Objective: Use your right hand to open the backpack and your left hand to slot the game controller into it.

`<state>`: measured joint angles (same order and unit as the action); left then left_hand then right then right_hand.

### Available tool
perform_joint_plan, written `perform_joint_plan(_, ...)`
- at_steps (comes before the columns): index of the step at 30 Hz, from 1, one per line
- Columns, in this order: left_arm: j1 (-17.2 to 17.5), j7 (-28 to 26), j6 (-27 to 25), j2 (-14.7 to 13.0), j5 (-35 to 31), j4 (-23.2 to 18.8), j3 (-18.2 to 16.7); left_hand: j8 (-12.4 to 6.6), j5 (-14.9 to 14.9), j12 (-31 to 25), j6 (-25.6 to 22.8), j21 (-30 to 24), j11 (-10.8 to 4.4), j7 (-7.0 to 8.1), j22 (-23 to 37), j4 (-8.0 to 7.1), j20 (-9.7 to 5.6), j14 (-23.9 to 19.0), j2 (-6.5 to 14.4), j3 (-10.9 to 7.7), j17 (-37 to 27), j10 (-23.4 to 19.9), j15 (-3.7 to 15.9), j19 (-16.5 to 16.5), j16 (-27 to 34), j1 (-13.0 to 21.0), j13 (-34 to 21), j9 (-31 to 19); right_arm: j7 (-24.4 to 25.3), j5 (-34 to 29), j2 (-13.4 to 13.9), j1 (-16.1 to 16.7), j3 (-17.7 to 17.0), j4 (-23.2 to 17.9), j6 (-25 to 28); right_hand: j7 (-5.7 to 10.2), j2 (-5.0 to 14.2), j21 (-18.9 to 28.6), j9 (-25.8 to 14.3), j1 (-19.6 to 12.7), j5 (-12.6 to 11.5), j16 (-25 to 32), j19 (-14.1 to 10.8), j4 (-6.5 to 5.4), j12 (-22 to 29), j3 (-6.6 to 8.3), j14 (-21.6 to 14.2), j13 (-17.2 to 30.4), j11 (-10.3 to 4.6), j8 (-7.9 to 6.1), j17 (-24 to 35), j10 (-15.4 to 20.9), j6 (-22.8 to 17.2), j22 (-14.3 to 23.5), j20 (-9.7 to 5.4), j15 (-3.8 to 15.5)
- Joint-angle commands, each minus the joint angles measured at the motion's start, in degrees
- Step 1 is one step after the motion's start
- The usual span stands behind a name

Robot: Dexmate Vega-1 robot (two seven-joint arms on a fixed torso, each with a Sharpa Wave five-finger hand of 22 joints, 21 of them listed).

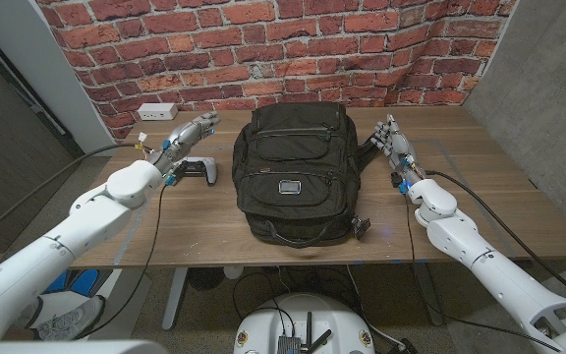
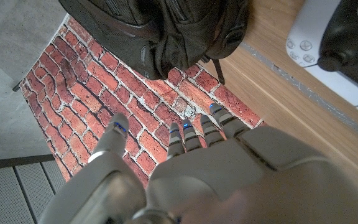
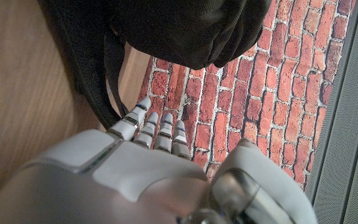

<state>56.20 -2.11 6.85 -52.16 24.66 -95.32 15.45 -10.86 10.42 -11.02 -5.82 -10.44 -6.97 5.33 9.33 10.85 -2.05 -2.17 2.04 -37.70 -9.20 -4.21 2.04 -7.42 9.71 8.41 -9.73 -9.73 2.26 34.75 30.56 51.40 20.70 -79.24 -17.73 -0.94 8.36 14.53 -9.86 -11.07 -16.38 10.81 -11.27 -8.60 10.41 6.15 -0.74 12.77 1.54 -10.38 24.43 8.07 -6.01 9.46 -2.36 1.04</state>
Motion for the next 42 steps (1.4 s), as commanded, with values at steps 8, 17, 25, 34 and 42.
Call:
perform_joint_plan(8, -0.48, 2.46, -8.15, -10.34, -6.1, -6.32, -1.57, -0.68, 0.78, -0.4, -1.03, -0.03, -0.96, 1.66, 0.03, 0.43, -4.34, -1.76, -0.7, -1.14, -0.25, -1.21, 5.6, -0.88, 0.69, 3.89, -0.32, -0.28, -0.02, -0.14, -0.97, -0.05, 0.29, 1.04, -0.98, 0.19, 1.17, -0.46, -0.2, 0.53, -0.45, 0.36, -0.47, -0.13, 0.48, 0.4, -0.25, -0.27, -0.54, -0.22, -0.19, 0.13, -0.06, 0.13, 0.2, 0.61)
perform_joint_plan(17, -2.45, 4.52, -12.66, -14.14, -10.43, -8.71, -0.25, -1.01, 1.1, -0.4, -2.13, 0.15, -1.51, 2.58, 0.03, 0.47, -4.12, -2.87, -1.57, -1.83, -0.25, -1.77, 6.28, -0.58, 0.74, 6.62, -0.32, -0.32, 0.31, -0.24, -1.17, -0.06, 0.36, 1.05, -0.94, 0.22, 1.16, -0.72, -0.2, 0.69, -0.46, 0.39, -0.59, -0.11, 0.5, 0.63, -0.27, -0.53, -0.53, -0.24, -0.48, 0.13, -0.07, 0.14, 0.22, 0.63)
perform_joint_plan(25, -4.76, 6.58, -14.61, -16.08, -14.36, -9.04, 1.41, -1.19, 1.28, -0.41, -2.91, 0.25, -1.75, 3.38, 0.03, 0.48, -4.22, -3.47, -2.27, -2.32, -0.24, -2.24, 6.47, -0.23, 0.69, 8.58, -0.32, -0.35, 0.15, -0.37, -1.65, -0.63, 0.6, 1.99, -1.17, 0.27, 1.15, -1.02, -0.2, 0.86, -0.47, 0.42, -0.69, -0.09, 0.5, 0.89, -0.28, -0.78, -0.59, -0.22, -0.79, 0.05, 0.0, 0.14, 0.23, 0.54)
perform_joint_plan(34, -9.72, 11.95, -18.26, -17.98, -20.6, -10.2, 5.07, -1.18, 1.55, -0.36, -3.24, 0.31, -1.89, 3.86, 0.0, 0.48, -3.83, -3.81, -2.95, -2.97, -0.25, -2.55, 6.86, 0.07, 0.57, 10.76, -0.33, -0.4, 0.0, -0.46, -2.17, -1.44, 0.78, 3.23, -1.38, 0.3, 1.12, -1.26, -0.2, 0.99, -0.47, 0.42, -0.79, -0.06, 0.51, 1.11, -0.24, -0.97, -0.63, -0.22, -1.05, 0.02, 0.04, 0.15, 0.28, 0.55)
perform_joint_plan(42, -13.85, 17.45, -20.2, -18.82, -25.83, -10.73, 7.88, -1.07, 1.88, -0.4, -3.37, 0.27, -3.45, 5.1, -0.02, 0.48, -4.19, -4.77, -4.38, -4.0, -0.24, -3.58, 8.46, 0.34, 0.62, 14.62, -0.33, -0.43, -0.29, -0.56, -2.8, -2.37, 1.07, 4.59, -1.63, 0.3, 1.09, -1.51, -0.19, 1.14, -0.47, 0.44, -0.89, -0.03, 0.51, 1.35, -0.24, -1.15, -0.62, -0.22, -1.34, -0.04, 0.1, 0.15, 0.31, 0.49)
